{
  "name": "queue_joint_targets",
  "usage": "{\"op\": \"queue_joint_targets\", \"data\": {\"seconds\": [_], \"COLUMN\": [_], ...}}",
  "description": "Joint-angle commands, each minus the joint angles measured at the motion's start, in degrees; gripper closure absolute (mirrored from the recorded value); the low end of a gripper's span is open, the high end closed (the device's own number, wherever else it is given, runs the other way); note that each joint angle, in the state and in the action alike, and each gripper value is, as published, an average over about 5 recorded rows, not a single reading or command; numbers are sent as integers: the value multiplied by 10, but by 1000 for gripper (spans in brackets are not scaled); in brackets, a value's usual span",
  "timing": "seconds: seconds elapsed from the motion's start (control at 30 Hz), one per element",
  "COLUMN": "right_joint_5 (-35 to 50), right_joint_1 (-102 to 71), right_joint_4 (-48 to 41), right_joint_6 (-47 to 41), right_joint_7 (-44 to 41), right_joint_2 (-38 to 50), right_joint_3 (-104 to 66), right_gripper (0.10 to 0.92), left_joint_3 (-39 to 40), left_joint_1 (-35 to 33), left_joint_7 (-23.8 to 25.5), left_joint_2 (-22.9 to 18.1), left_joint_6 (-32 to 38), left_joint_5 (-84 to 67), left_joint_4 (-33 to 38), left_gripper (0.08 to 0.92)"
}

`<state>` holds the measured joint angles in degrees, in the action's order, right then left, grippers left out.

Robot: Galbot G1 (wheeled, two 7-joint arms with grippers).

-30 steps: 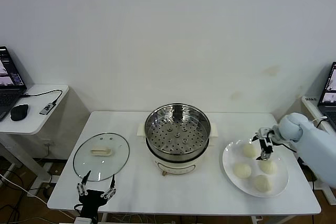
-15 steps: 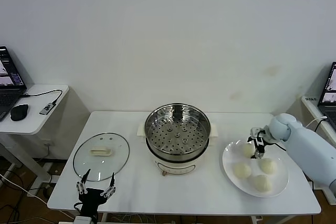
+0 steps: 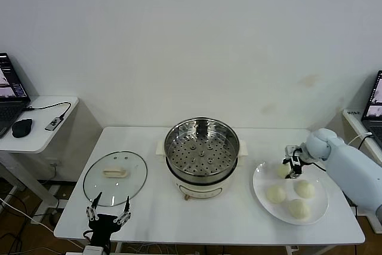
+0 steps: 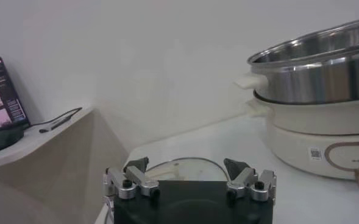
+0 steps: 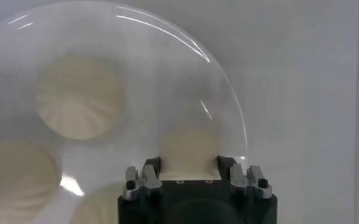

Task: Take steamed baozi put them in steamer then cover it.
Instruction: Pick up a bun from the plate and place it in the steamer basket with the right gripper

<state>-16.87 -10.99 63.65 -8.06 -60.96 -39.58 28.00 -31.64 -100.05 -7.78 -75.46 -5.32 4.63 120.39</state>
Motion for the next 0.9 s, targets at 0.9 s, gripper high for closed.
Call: {"op": "queue_joint_targets", "data": {"seconds": [0.9], "right_joint_5": [307], "right_joint_1": [430], "right_joint_4": [54], "right_joint_6": [85], "right_joint_7": [54], "right_joint_2": [-198], "right_joint_3": [360], "right_gripper": [432], "left_joint_3": [-20], "left_joint_1": [17], "left_joint_7": [8], "left_joint_2": [5], "left_joint_6": [24], "left_joint_5": [-135], "left_joint_4": [-13], "left_gripper": [177]}}
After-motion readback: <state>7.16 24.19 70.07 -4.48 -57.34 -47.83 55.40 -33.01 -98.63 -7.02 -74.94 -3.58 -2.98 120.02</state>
